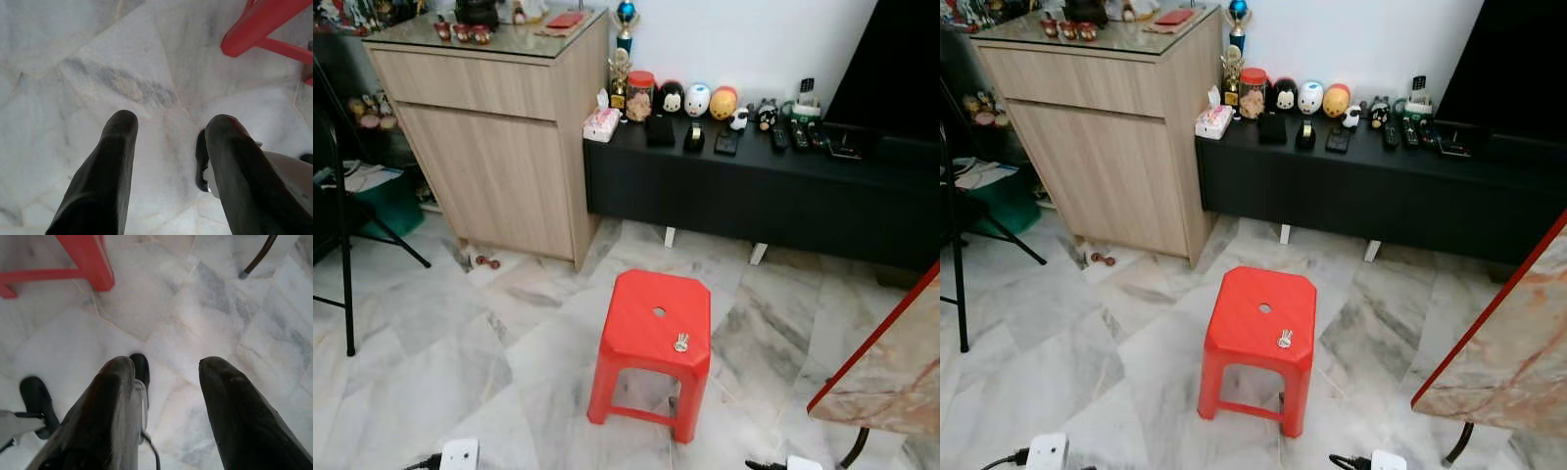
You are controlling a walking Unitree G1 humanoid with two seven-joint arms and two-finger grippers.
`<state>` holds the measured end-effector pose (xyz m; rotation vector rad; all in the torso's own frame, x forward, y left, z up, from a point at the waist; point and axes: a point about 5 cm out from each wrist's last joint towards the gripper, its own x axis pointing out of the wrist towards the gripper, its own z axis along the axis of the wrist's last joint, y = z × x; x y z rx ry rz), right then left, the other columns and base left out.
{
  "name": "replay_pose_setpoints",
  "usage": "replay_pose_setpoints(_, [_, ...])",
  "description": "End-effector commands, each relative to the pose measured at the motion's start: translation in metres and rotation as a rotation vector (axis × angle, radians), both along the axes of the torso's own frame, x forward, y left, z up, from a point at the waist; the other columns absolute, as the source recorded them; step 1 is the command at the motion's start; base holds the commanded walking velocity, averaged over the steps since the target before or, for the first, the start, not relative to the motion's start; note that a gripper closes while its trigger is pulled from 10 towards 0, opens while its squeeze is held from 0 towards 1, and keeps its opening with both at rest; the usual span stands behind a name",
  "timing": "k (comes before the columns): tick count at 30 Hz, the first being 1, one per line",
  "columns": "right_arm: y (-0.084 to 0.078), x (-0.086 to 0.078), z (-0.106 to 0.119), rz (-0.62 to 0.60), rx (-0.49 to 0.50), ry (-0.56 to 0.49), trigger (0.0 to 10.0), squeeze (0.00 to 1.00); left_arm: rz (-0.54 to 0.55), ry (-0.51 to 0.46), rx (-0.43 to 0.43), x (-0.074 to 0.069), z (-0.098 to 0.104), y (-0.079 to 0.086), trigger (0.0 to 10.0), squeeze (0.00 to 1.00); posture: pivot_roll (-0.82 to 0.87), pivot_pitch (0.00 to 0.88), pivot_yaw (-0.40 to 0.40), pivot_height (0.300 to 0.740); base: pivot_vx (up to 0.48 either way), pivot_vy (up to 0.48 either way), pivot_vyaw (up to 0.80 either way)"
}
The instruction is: Hang keys on a hook
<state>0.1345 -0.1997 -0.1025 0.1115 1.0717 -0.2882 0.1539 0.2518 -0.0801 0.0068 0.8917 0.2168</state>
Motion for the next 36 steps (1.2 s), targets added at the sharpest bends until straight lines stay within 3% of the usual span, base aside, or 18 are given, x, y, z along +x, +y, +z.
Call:
replay_pose_setpoints(1, [-0.005,-0.001,0.0,-0.024,-0.006,-0.007,10.0,0.0,-0.001,0.017,-0.013,-0.002,-0.002,-0.004,10.0,0.0,0.11,0.022,-0.04,0.74,0.0,0.296,0.0])
replay_pose_setpoints(19, [-0.005,0.002,0.003,-0.039,-0.003,-0.067,10.0,0.0,-0.029,0.018,0.001,-0.001,-0.002,-0.004,10.0,0.0,0.11,0.024,-0.04,0.74,0.0,0.228,0.0])
replay_pose_setpoints(26, [-0.005,0.007,0.007,-0.08,0.02,-0.174,10.0,0.0,-0.023,0.016,0.002,-0.001,-0.002,-0.004,10.0,0.0,0.11,0.023,-0.044,0.74,0.0,0.0,0.0])
replay_pose_setpoints(35, [-0.006,0.018,0.019,-0.132,0.041,-0.398,10.0,0.0,-0.024,0.013,0.006,-0.001,-0.001,-0.003,10.0,0.0,0.1,0.025,-0.04,0.74,0.0,0.0,0.0])
replay_pose_setpoints(36, [-0.015,0.062,0.046,-0.11,-0.009,-0.554,10.0,0.0,-0.024,0.013,0.006,-0.001,-0.001,-0.002,10.0,0.0,0.1,0.025,-0.04,0.74,0.0,0.0,0.0])
